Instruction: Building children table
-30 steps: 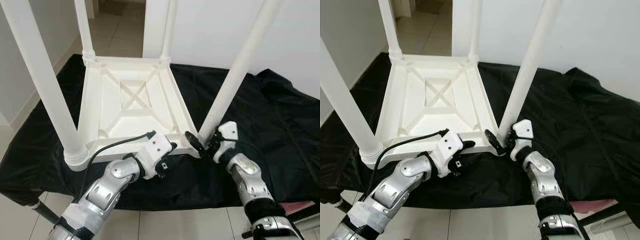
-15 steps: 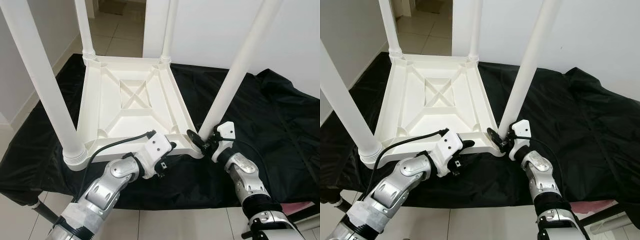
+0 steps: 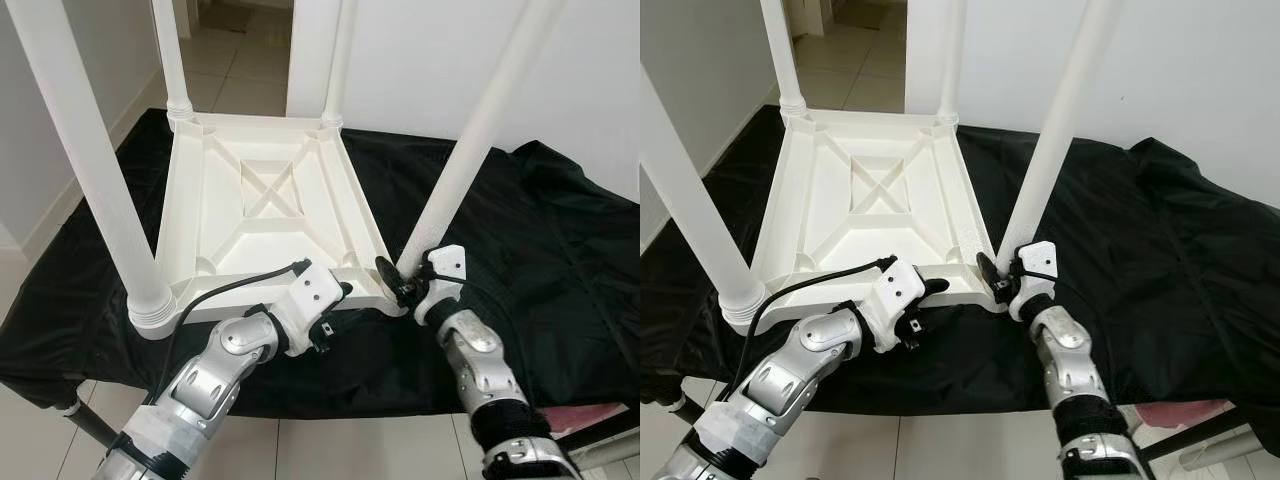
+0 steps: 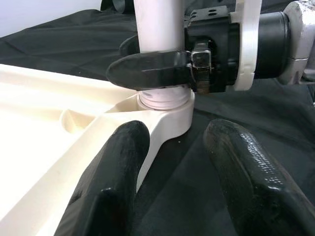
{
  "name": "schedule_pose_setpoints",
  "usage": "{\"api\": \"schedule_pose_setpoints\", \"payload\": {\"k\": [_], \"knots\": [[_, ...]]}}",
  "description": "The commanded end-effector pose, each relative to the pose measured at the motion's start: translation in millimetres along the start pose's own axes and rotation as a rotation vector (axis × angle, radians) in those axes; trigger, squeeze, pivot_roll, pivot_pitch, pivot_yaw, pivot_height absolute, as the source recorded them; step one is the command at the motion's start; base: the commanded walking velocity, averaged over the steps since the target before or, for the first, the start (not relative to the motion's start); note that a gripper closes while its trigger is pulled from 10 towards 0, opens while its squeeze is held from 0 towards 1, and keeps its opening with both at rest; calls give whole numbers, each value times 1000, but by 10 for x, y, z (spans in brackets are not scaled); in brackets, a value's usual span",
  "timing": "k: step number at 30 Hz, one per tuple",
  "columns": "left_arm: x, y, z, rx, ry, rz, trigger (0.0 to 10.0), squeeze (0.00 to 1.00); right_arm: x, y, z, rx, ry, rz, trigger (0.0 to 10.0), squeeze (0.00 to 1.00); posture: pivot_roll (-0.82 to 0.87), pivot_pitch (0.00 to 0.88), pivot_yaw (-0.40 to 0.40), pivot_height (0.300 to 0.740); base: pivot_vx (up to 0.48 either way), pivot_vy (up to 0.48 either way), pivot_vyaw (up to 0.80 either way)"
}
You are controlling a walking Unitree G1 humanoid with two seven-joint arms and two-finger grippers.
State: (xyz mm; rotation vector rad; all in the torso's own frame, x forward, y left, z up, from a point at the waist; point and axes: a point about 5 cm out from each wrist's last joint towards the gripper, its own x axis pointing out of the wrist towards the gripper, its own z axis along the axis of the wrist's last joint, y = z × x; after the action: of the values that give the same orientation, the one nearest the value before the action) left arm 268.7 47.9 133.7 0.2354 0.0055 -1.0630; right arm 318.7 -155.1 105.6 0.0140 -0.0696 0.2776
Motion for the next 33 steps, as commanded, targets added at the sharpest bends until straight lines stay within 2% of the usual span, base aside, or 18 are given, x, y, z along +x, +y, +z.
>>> {"api": "schedule_pose_setpoints", "payload": {"k": [1,3,7,9,10,11,15,25,26,27,28,33], "knots": [[7,-19,-15,-4,9,-51,10000,0,-99,-92,-130,14,67,-147,10000,0,13,0,-103,740,0,0,0],[13,-26,-16,-3,9,-55,10000,0,-125,-57,-146,27,83,-249,10000,0,12,0,-104,740,0,0,0],[14,-31,-16,-3,8,-56,10000,0,-130,-15,-151,49,90,-308,10000,0,3,0,-103,740,0,0,0],[35,-51,-17,-6,3,-60,10000,0,-95,97,-142,69,92,-420,10000,0,-4,0,-102,740,0,0,0],[35,-51,-17,-6,3,-60,10000,0,-95,97,-142,69,92,-420,10000,0,-4,0,-102,740,0,0,0],[48,-59,-13,-9,0,-61,10000,0,-78,163,-140,86,97,-453,10000,0,-4,0,-102,740,0,0,0],[70,-69,-1,-13,-8,-64,10000,0,-32,345,-89,129,83,-371,10000,0,-12,0,-99,740,0,0,0],[80,-73,-5,-13,-8,-65,10000,0,-44,361,8,110,33,-315,10000,0,-13,0,-108,740,0,0,0],[82,-75,-5,-15,-9,-64,10000,0,-41,368,23,110,24,-308,10000,282,-14,0,-109,740,0,0,0],[82,-75,-5,-15,-9,-64,10000,0,-41,368,23,110,24,-308,10000,282,-14,0,-109,740,0,0,0],[86,-81,-3,-16,-11,-63,10000,0,-40,364,38,111,16,-306,10000,1000,-14,0,-109,740,0,0,0],[88,-95,-3,-18,-14,-61,10000,0,-50,332,79,106,-13,-296,10000,1000,-13,0,-113,740,0,0,0]]}}
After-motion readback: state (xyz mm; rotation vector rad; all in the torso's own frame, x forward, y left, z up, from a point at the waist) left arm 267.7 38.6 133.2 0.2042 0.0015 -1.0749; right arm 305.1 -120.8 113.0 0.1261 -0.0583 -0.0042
